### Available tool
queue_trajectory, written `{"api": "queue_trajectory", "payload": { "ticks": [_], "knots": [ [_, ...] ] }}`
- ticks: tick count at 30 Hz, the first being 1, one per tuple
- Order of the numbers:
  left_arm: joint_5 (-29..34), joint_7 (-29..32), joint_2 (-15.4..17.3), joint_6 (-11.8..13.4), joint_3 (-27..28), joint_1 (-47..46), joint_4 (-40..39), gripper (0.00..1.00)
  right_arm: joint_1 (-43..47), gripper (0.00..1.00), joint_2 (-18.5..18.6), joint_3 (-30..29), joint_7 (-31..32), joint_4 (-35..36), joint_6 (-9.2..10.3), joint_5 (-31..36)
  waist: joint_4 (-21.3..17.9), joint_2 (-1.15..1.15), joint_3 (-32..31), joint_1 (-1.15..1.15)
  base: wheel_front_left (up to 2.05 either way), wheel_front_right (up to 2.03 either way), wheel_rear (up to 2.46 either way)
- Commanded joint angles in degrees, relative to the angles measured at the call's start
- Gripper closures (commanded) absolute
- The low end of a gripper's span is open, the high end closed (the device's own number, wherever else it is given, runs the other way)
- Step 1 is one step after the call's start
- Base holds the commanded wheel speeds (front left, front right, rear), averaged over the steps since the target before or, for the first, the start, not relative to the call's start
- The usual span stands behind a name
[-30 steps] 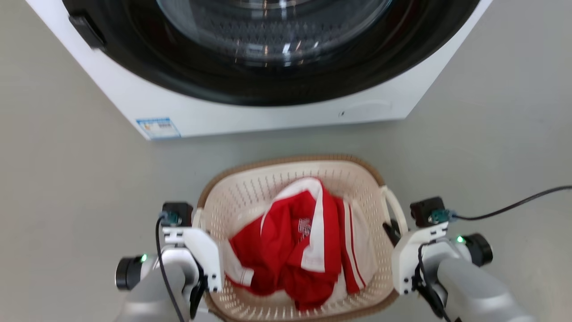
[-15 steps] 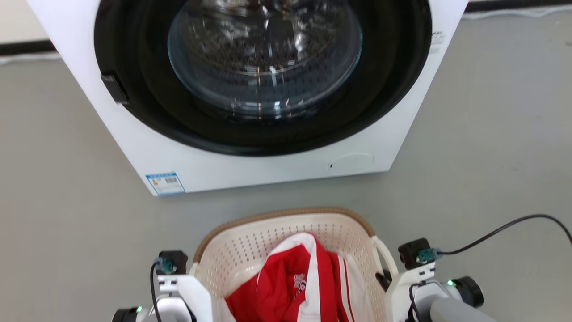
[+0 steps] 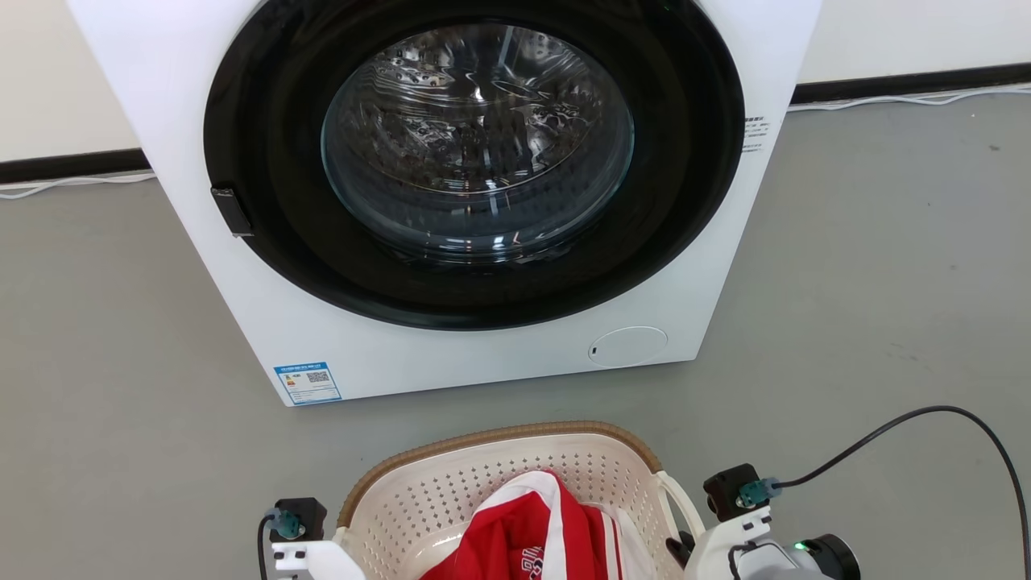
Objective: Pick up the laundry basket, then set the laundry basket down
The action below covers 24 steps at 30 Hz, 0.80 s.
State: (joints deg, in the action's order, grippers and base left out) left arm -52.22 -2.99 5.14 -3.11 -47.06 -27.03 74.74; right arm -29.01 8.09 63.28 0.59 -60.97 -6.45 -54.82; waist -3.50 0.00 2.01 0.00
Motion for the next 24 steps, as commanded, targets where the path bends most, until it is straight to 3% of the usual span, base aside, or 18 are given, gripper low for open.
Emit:
{"api": "queue_trajectory", "payload": {
  "ticks": [1,24],
  "knots": [
    [0.1,-0.8,1.3,-0.6,0.8,-1.6,-0.8,1.0,0.9,1.0,-0.9,1.2,0.1,1.9,-1.03,0.1,-0.1,0.0,0.0,0.0,0.0,0.0,0.0],
    [-0.3,-0.3,1.7,-0.6,0.0,-1.5,-0.8,1.0,0.7,1.0,-1.3,6.9,-2.3,1.0,-1.03,-6.4,-1.3,0.0,-0.3,0.0,0.0,0.0,0.0]
  ]
}}
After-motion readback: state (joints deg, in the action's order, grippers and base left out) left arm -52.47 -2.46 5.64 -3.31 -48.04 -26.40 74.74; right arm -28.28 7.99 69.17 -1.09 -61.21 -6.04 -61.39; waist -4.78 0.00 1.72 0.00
